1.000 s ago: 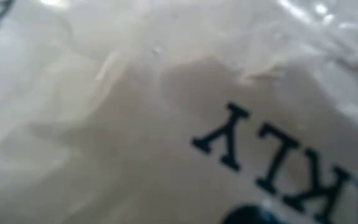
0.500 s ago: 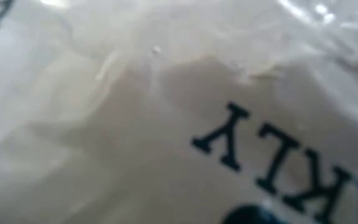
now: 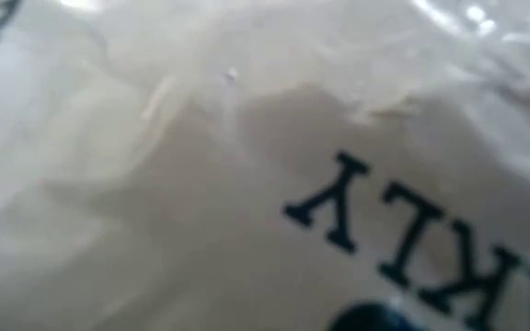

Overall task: Pick & place medical supplies in basket/bin
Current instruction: Put the yellow medicine bottle into the basket

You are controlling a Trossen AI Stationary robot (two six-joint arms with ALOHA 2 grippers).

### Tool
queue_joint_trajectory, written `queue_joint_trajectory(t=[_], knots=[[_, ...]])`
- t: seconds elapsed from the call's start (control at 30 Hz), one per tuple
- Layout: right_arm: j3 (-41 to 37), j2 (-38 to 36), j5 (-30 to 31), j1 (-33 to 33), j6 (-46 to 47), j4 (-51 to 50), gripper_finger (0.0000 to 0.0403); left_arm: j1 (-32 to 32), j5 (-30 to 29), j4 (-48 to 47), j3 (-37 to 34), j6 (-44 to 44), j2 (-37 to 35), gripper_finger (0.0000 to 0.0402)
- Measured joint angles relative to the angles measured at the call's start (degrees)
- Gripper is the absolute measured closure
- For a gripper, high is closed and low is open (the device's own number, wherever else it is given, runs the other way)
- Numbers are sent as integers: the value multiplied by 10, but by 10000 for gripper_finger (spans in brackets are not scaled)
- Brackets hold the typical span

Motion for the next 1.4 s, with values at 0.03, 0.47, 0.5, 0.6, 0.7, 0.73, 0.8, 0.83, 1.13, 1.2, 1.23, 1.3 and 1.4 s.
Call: queue_joint_trajectory(t=[0.03, 0.47, 0.5, 0.6, 0.7, 0.73, 0.8, 0.83, 1.13, 1.2, 1.23, 1.3, 1.4], knots=[[-21, -9, 1, 0, 4, 25, 403, 0, 0, 0, 0, 0, 0, 355], [-139, -20, 59, -6, -9, 211, 403, 0, -1, 1, 0, 23, 0, 355], [-139, -21, 59, -5, -6, 212, 403, 0, -1, 0, 0, 26, 0, 355], [-139, -20, 59, -5, -7, 185, 403, 0, -5, -1, 0, 28, 0, 355], [-140, -21, 59, -5, -9, 191, 403, 0, -32, -2, 0, 13, 0, 355], [-140, -20, 59, -5, -10, 193, 403, 0, -43, 2, 0, 3, 0, 355], [-140, -20, 59, -5, -10, 189, 403, 0, -56, -10, 13, -32, 0, 355], [-140, -20, 60, -5, -10, 189, 403, -3, -54, -31, 31, -41, 0, 355], [-141, -20, 104, -5, -10, 185, 403, -144, -118, -271, 271, -55, 135, 397], [-141, -20, 104, -5, -11, 184, 403, -174, -131, -292, 319, -57, 181, 393], [-141, -20, 104, -5, -13, 180, 403, -187, -136, -307, 341, -62, 203, 391], [-141, -20, 104, -5, -14, 171, 403, -209, -151, -344, 387, -80, 249, 391], [-141, -20, 104, -5, -15, 164, 403, -228, -191, -406, 458, -129, 314, 398]])
